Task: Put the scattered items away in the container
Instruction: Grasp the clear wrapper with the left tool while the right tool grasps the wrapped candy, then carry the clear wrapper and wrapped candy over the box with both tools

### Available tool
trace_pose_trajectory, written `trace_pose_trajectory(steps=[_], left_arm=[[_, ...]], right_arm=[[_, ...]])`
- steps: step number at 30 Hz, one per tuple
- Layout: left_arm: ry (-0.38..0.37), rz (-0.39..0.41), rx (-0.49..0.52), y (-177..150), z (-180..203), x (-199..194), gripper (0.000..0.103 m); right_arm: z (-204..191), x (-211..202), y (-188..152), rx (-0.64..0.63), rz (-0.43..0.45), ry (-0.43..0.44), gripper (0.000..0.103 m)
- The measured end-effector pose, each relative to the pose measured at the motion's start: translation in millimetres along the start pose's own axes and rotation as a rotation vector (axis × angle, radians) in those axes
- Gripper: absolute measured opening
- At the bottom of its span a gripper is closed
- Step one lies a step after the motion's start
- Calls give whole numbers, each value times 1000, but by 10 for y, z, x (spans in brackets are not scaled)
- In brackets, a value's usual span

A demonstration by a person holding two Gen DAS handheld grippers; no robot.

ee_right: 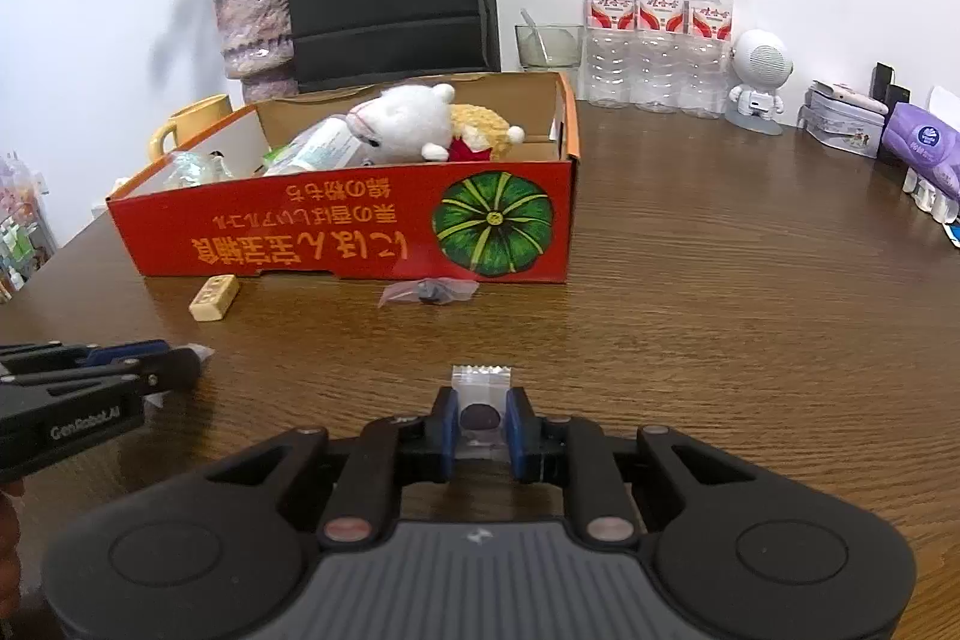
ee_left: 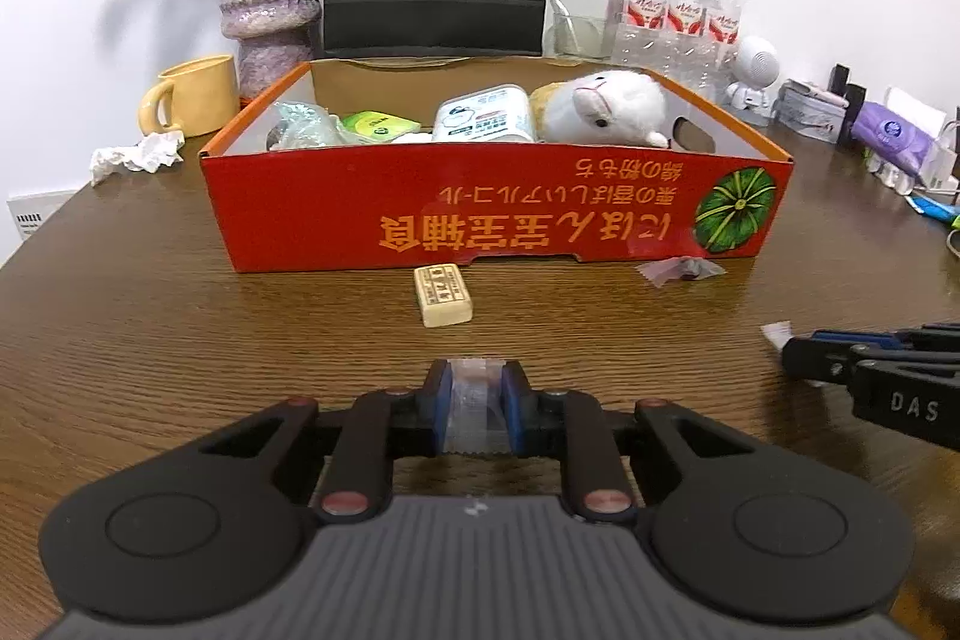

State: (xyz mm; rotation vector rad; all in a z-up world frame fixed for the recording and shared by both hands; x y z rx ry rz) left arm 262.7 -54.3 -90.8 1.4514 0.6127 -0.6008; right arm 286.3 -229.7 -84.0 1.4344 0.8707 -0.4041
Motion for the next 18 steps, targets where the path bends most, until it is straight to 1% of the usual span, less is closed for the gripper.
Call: trace_pose_trajectory(steps=[12, 15, 18], left_arm=[[-37, 17, 7, 17, 43, -68, 18], [-73, 38, 3, 74, 65, -161, 18], [-105, 75, 4, 204, 84, -288, 18]], right_arm=[[-54, -64, 24, 10, 20, 9, 16], [-107, -124, 90, 17, 41, 33, 16], [-183, -187, 202, 17, 65, 64, 16]])
Point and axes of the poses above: each gripper's, at about its wrist camera, not at the fingertips, and x roughly the way its jaws point, z to its right, y to its top, the point moved 8 cm from there along x, roughly the way its jaws point, and after that the axes turned 7 degrees about -z, right-handed, at the moved point
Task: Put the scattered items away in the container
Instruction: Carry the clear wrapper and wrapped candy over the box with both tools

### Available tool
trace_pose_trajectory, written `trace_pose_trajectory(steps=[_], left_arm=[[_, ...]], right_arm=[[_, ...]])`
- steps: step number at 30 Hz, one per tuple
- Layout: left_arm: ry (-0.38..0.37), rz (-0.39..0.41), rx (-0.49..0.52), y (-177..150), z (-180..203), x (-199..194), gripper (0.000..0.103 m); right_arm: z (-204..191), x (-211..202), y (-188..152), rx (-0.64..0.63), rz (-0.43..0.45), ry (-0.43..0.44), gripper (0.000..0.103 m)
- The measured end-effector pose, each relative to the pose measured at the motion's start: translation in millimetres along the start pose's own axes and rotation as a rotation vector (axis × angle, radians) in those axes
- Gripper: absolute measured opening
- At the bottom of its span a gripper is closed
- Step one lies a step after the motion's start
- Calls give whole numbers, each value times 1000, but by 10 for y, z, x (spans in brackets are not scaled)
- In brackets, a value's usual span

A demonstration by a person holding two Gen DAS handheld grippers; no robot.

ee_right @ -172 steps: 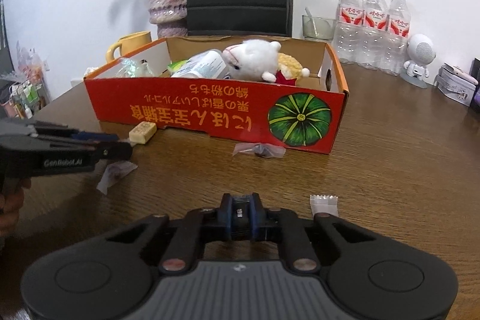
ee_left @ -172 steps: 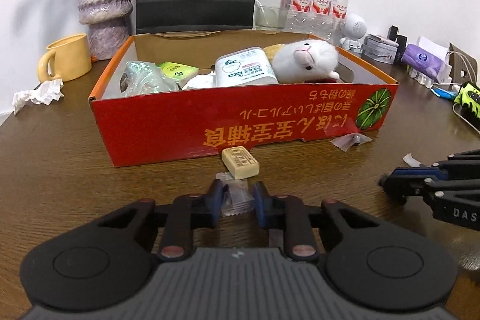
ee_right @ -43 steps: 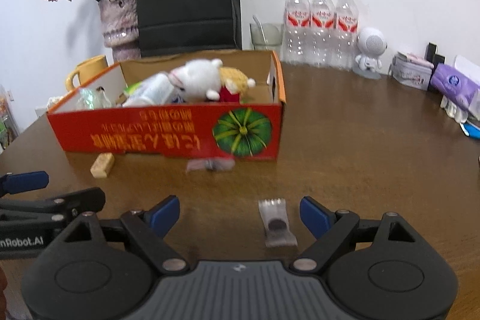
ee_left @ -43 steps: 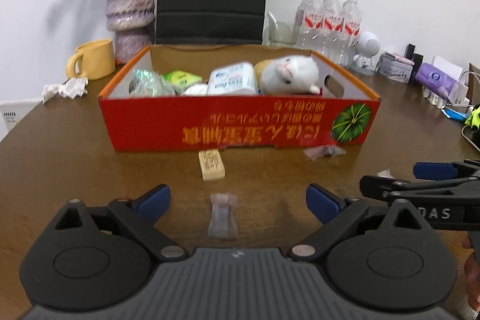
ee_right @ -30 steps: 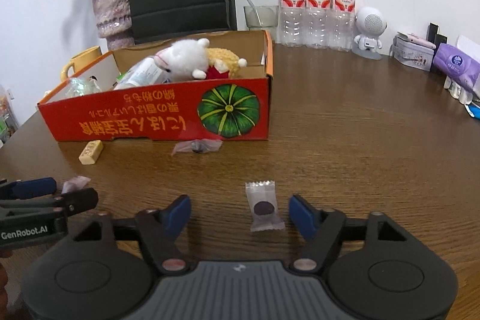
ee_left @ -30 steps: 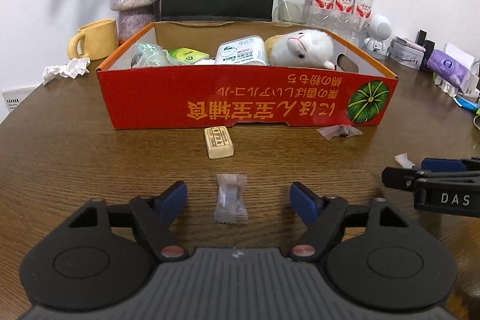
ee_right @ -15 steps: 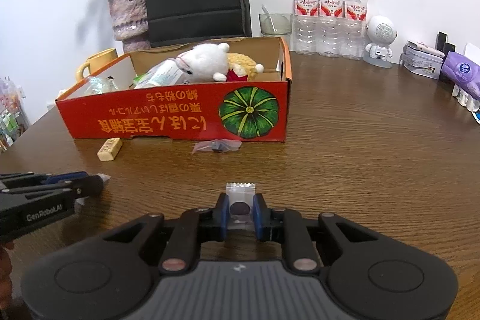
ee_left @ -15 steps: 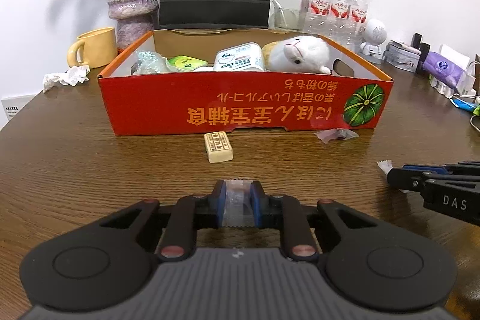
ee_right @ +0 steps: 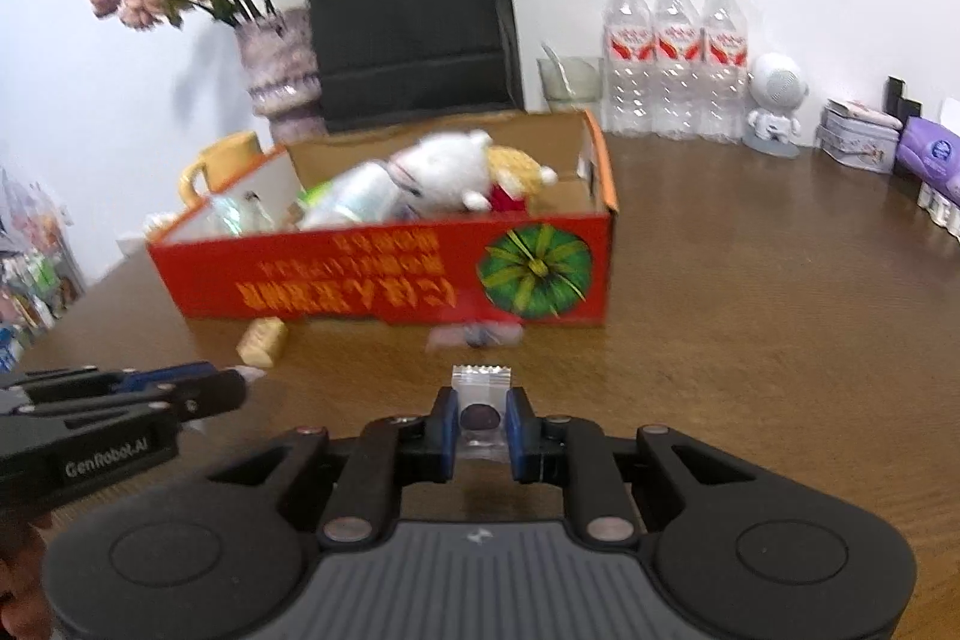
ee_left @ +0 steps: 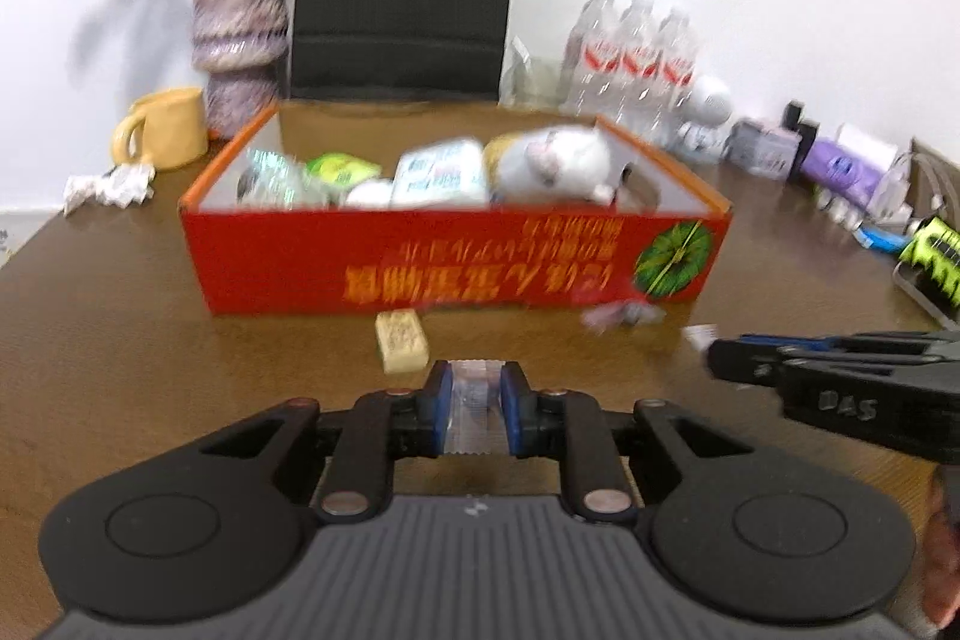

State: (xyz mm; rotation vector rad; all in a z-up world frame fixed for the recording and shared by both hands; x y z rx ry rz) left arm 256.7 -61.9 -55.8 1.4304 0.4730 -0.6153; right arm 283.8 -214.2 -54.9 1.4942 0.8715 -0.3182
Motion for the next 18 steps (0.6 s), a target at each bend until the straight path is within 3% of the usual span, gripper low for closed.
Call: trace_pose_trajectory(steps=[10, 18], left_arm=[[-24, 120, -24, 716, -164, -30, 18], [-5, 149, -62, 1165, -526, 348, 18]], right_arm=[[-457, 32, 834, -52, 119, 42, 16], [-686, 491, 1314, -75, 135, 45, 16]])
Point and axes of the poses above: each gripper's, at about its wrist camera, not at the fingertips, and x roughly the way its jaws point, z to its right, y to its top, the point moved 8 cm from there along x, roughly the way its jaws point, and after that the axes turned 7 degrees about -z, right-handed, at the moved point
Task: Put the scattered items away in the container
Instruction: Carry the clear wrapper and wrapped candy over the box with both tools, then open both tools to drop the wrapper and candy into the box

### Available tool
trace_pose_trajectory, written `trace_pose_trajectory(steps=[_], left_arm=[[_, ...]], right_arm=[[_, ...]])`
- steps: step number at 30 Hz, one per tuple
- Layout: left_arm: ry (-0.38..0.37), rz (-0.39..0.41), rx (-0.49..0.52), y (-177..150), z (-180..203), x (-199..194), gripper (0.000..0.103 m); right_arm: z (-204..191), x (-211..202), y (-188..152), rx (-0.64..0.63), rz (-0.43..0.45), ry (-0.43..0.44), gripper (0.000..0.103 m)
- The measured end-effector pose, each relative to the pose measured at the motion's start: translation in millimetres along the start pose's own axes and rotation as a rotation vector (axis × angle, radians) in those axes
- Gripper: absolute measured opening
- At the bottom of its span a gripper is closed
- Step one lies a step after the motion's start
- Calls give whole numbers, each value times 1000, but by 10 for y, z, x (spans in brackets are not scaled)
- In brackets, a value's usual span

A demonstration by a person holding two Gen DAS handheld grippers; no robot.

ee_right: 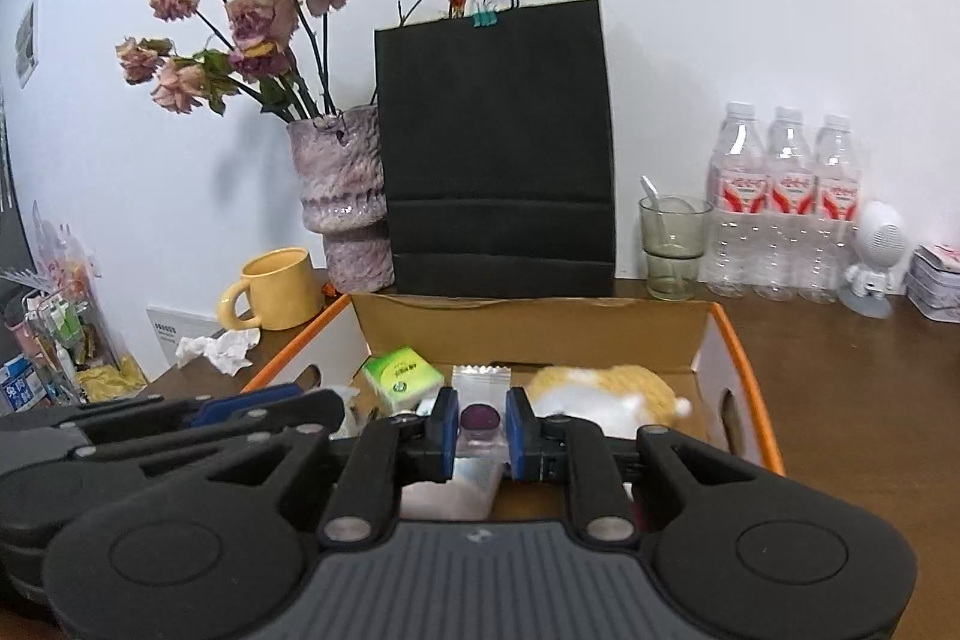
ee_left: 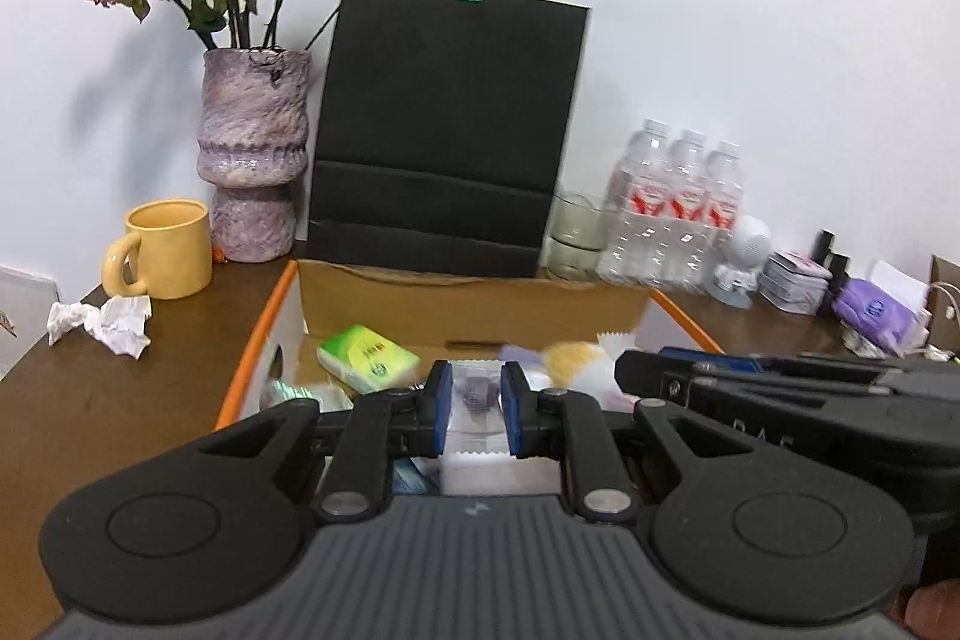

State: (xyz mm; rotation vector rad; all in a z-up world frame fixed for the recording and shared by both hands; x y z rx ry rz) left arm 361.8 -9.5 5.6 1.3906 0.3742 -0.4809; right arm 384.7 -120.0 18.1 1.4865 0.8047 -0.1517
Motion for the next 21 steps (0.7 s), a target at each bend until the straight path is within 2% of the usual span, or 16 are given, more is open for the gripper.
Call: trace_pose_trajectory(steps=[7, 13, 14, 15, 16, 18, 19, 21], left_arm=[[5, -21, -27, 95, -237, 379, 18], [18, -34, -25, 134, -339, 523, 19], [23, -37, -25, 141, -348, 535, 24], [37, -41, -27, 142, -367, 544, 32], [63, -46, -28, 143, -395, 552, 38], [134, -51, -39, 145, -487, 558, 69], [166, -52, -51, 147, -540, 553, 77], [212, -51, -75, 165, -637, 542, 101]], right_arm=[[-58, 473, 99, -16, -34, 9, 16], [-65, 659, 133, -25, -49, 6, 17], [-62, 674, 133, -24, -53, 2, 19], [-55, 688, 129, -22, -57, -3, 28], [-39, 701, 124, -21, -62, -16, 30], [32, 710, 127, -5, -68, -53, 49], [82, 709, 130, 9, -70, -71, 55], [174, 690, 146, 33, -66, -93, 78]])
Point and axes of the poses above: each gripper's, at about its wrist camera, not at the fingertips, and x roughly the way its jaws point, z to its right, y to its top, the point moved 8 cm from there along x, roughly the way its jaws point, and after that the axes turned 7 degrees about -z, right-handed, at the moved point
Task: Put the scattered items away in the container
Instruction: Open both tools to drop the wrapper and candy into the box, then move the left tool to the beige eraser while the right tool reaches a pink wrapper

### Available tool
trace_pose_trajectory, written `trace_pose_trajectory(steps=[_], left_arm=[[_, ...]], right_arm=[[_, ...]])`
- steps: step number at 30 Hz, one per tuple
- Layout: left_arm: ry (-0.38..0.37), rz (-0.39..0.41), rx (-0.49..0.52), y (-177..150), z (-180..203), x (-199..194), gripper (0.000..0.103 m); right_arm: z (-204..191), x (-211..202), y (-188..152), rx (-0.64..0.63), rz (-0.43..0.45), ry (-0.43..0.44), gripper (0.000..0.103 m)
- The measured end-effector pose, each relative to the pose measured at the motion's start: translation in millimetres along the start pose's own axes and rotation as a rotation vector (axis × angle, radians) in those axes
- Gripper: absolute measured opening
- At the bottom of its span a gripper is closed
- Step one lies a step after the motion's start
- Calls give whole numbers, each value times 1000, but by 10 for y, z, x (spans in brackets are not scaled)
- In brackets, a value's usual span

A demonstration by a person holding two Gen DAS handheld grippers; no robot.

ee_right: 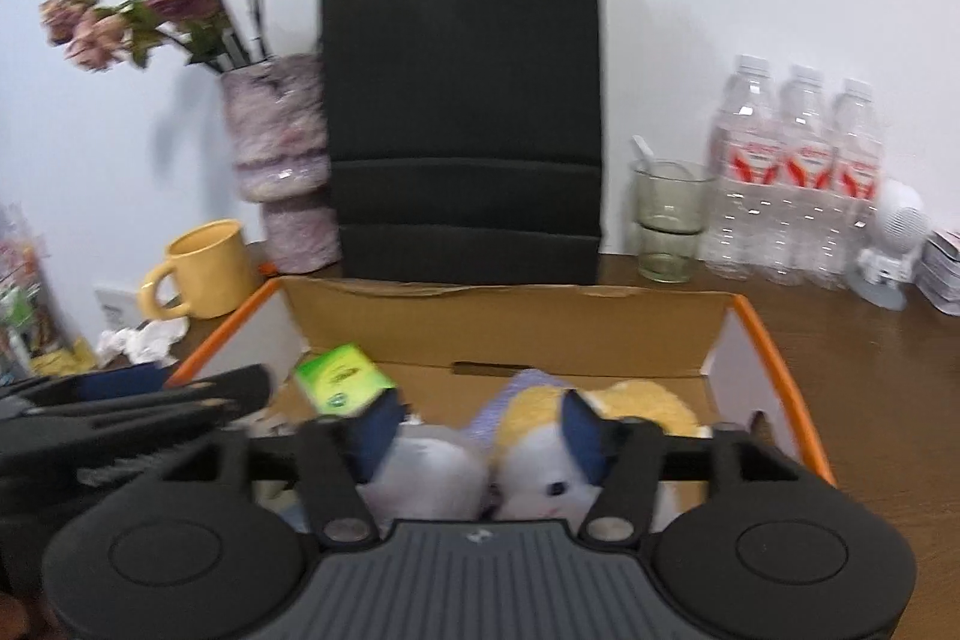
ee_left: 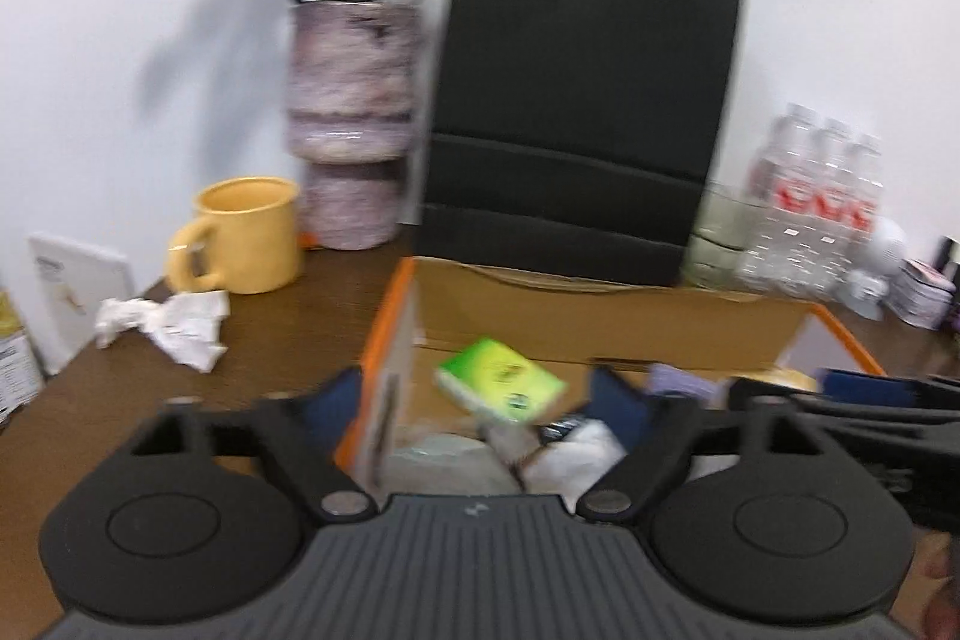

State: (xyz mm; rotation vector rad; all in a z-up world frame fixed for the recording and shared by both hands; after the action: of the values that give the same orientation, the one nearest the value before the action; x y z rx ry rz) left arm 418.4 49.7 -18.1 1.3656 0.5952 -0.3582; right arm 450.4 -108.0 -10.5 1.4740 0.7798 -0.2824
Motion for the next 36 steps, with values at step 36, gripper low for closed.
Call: trace_pose_trajectory(steps=[36], left_arm=[[-14, -3, 4, -106, 26, -193, 103]], right_arm=[[133, -215, -73, 6, -14, -24, 103]])
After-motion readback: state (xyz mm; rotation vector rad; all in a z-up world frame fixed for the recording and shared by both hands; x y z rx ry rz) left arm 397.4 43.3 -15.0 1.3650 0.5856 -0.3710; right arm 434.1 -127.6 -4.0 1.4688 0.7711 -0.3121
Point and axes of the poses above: each gripper's, at about its wrist camera, not at the fingertips, and x roughly the way its jaws point, z to its right, y to its top, the point moved 8 cm from there along x, roughly the way its jaws point, and after that the axes turned 7 degrees about -z, right-handed, at the moved point
